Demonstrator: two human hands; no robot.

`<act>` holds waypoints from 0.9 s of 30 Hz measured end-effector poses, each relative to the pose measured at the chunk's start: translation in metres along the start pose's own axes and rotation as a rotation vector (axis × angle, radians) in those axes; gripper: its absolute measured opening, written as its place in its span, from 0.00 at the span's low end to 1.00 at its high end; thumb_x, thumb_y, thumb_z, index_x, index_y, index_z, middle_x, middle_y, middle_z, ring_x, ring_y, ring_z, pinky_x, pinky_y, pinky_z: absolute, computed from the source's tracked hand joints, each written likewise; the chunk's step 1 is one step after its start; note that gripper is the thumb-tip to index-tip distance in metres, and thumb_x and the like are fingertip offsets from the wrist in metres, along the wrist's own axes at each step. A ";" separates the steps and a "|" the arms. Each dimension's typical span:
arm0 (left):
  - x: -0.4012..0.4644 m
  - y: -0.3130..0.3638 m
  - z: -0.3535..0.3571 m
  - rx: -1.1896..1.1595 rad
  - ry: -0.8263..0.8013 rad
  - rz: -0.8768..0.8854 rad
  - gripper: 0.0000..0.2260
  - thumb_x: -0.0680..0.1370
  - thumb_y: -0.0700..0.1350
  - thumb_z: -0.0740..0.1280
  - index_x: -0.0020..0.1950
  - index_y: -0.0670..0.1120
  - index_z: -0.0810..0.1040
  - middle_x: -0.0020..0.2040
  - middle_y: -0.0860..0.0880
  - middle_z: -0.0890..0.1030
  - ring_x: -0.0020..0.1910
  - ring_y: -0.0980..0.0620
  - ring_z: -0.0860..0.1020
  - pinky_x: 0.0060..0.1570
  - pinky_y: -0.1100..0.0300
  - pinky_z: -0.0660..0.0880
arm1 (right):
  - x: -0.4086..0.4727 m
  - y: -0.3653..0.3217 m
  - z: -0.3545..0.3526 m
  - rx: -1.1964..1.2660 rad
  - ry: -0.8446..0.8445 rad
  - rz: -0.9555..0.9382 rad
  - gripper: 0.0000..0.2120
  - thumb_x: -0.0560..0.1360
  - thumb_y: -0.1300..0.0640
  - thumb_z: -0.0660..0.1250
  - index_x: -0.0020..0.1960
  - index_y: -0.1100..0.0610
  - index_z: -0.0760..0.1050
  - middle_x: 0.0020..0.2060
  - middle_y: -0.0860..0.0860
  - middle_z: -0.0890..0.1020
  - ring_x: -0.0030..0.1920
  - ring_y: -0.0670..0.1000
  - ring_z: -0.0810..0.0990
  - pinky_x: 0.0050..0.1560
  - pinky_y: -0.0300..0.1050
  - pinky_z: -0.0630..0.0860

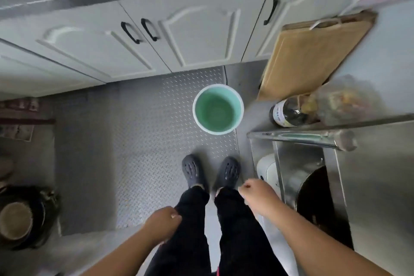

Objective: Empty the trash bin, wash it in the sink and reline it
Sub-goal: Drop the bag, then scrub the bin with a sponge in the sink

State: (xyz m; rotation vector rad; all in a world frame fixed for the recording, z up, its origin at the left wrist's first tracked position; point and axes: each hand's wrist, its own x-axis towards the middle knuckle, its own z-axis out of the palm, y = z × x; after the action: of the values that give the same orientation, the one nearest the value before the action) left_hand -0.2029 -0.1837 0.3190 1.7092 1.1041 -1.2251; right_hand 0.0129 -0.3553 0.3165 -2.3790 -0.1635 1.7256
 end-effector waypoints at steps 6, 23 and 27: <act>0.158 0.060 -0.026 -0.120 0.008 0.052 0.10 0.78 0.47 0.63 0.53 0.44 0.80 0.54 0.44 0.82 0.54 0.44 0.80 0.56 0.52 0.77 | 0.125 -0.003 0.028 0.104 -0.075 0.054 0.12 0.76 0.56 0.59 0.37 0.59 0.73 0.36 0.59 0.79 0.38 0.56 0.76 0.39 0.47 0.71; 0.422 0.127 -0.047 -1.547 -0.179 -0.155 0.17 0.78 0.33 0.60 0.67 0.39 0.68 0.64 0.38 0.76 0.58 0.39 0.80 0.51 0.44 0.82 | 0.292 0.031 0.104 0.289 -0.055 0.212 0.17 0.69 0.50 0.61 0.40 0.66 0.74 0.41 0.64 0.83 0.45 0.66 0.82 0.50 0.64 0.81; 0.421 0.133 -0.053 -1.516 -0.110 -0.212 0.19 0.74 0.27 0.55 0.64 0.38 0.68 0.63 0.38 0.76 0.57 0.39 0.79 0.52 0.44 0.81 | 0.291 0.024 0.089 0.248 -0.029 0.210 0.10 0.71 0.54 0.61 0.37 0.59 0.74 0.35 0.61 0.82 0.38 0.64 0.80 0.46 0.60 0.81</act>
State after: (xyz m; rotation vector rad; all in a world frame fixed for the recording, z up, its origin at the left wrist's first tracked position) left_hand 0.0098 -0.0897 -0.0597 0.3537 1.5223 -0.2622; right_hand 0.0195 -0.3108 0.0144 -2.2563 0.2905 1.7513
